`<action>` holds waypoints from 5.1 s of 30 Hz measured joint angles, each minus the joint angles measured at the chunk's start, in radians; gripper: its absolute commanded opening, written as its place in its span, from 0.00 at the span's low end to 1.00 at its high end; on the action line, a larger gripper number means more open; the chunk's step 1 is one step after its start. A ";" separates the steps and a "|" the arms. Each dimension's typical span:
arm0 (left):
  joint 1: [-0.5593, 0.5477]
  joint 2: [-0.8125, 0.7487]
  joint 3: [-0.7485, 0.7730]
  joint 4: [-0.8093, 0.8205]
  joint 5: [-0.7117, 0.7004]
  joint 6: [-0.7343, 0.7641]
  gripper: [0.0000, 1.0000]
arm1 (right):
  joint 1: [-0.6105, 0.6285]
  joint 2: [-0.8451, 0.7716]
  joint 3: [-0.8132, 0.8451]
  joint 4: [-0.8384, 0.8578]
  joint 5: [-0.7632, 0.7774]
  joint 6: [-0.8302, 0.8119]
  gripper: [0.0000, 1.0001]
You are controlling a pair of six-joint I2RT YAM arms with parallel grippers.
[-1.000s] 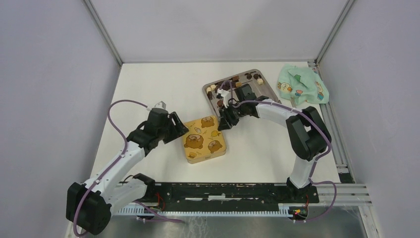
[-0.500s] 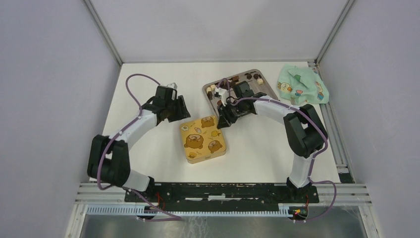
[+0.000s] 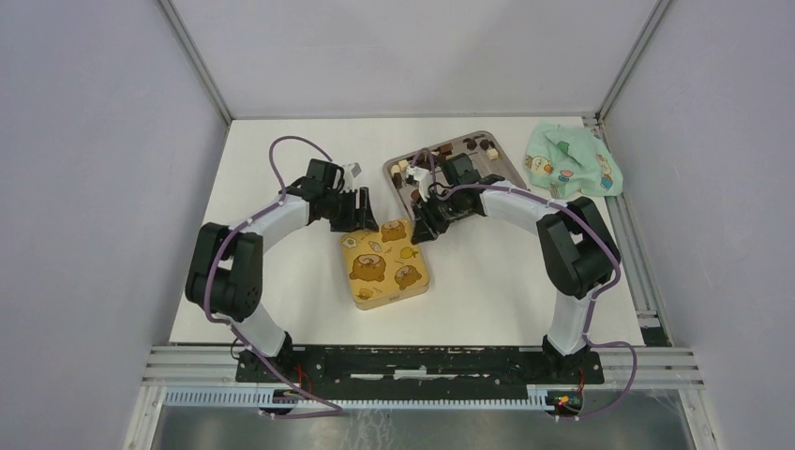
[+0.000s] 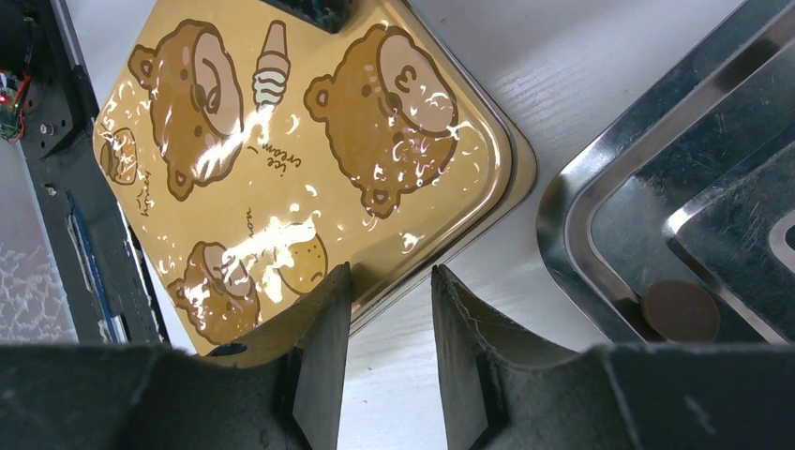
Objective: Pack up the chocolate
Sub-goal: Close the box lid on the packing box.
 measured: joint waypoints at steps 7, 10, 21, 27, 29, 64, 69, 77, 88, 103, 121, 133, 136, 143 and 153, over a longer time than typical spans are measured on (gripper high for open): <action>0.009 0.054 0.010 -0.005 0.077 0.043 0.51 | 0.000 0.000 0.000 -0.012 0.003 -0.024 0.43; 0.009 0.048 0.001 0.000 0.088 0.043 0.48 | 0.000 0.000 0.000 -0.019 0.004 -0.035 0.45; 0.006 -0.147 -0.206 0.034 0.048 -0.084 0.46 | 0.000 -0.040 0.060 -0.108 0.060 -0.153 0.61; -0.016 -0.213 -0.265 0.040 0.010 -0.180 0.46 | 0.002 -0.148 0.085 -0.131 0.046 -0.298 0.53; -0.030 -0.227 -0.279 0.043 0.001 -0.214 0.46 | 0.010 -0.203 0.061 -0.114 0.011 -0.375 0.39; -0.204 -0.417 -0.585 0.402 -0.044 -0.623 0.21 | 0.328 -0.222 0.057 -0.358 0.034 -0.743 0.19; -0.229 -0.424 -0.596 0.414 -0.075 -0.654 0.19 | 0.477 -0.243 -0.032 -0.273 0.098 -0.705 0.17; -0.256 -0.440 -0.622 0.452 -0.097 -0.679 0.17 | 0.452 -0.151 -0.064 -0.200 0.186 -0.670 0.19; -0.268 -0.560 -0.630 0.345 -0.180 -0.681 0.45 | 0.166 -0.311 0.020 -0.407 0.090 -0.734 0.21; -0.268 -0.652 -0.476 0.135 -0.272 -0.637 0.48 | 0.087 -0.349 -0.222 -0.362 0.157 -0.702 0.21; -0.280 -0.473 -0.437 0.108 -0.195 -0.563 0.60 | -0.081 -0.528 -0.344 -0.341 0.182 -0.658 0.23; -0.302 -0.410 -0.436 0.154 -0.150 -0.557 0.55 | -0.095 -0.357 -0.378 -0.275 0.156 -0.563 0.23; -0.311 -0.397 -0.436 0.180 -0.140 -0.558 0.55 | -0.095 -0.315 -0.320 -0.275 0.135 -0.549 0.24; -0.316 -0.357 -0.437 0.219 -0.124 -0.558 0.59 | -0.110 -0.203 -0.124 -0.296 0.116 -0.534 0.24; -0.333 -0.577 -0.352 0.040 -0.333 -0.550 0.83 | -0.249 -0.189 0.057 -0.365 0.124 -0.580 0.33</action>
